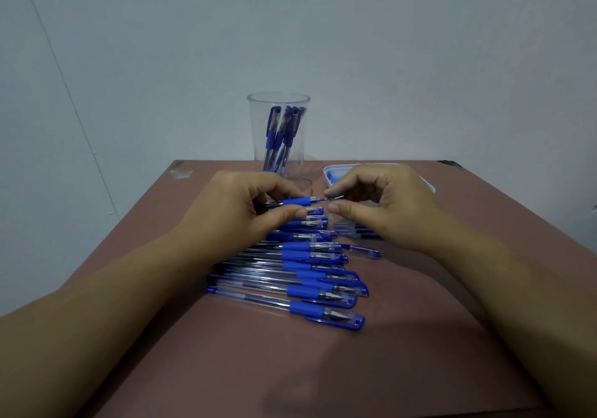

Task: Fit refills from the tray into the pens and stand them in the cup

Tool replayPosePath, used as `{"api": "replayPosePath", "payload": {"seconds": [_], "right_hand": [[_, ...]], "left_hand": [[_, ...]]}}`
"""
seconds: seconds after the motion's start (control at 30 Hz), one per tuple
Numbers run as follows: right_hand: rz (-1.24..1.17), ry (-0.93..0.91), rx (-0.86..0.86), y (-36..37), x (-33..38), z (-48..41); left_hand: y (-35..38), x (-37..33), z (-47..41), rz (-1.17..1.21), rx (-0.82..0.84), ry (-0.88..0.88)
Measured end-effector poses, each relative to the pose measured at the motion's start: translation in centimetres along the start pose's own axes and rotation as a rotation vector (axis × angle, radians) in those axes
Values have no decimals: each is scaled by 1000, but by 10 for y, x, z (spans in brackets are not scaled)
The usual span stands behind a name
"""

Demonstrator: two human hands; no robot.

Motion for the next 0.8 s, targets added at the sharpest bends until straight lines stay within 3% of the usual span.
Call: {"api": "replayPosePath", "payload": {"seconds": [0.1,0.23,0.47,0.67,0.8], "right_hand": [[112,99,58,-14,-8,1],[370,252,296,-17,-24,6],[426,281,465,0,-28,11],[358,232,419,-2,-19,10],[284,113,138,-20,-11,5]], "left_hand": [[-1,1,0,-1,-14,7],[-1,4,0,-13,0,33],[-1,0,1,-17,49,104],[0,5,1,-38,62,105],[0,6,1,-43,59,101]]}}
Point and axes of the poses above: each hand's wrist, its own z-axis away from the middle knuckle, its own y-axis out of the palm, x = y × z, the point moved 6 cm from there along -z, towards the middle knuckle
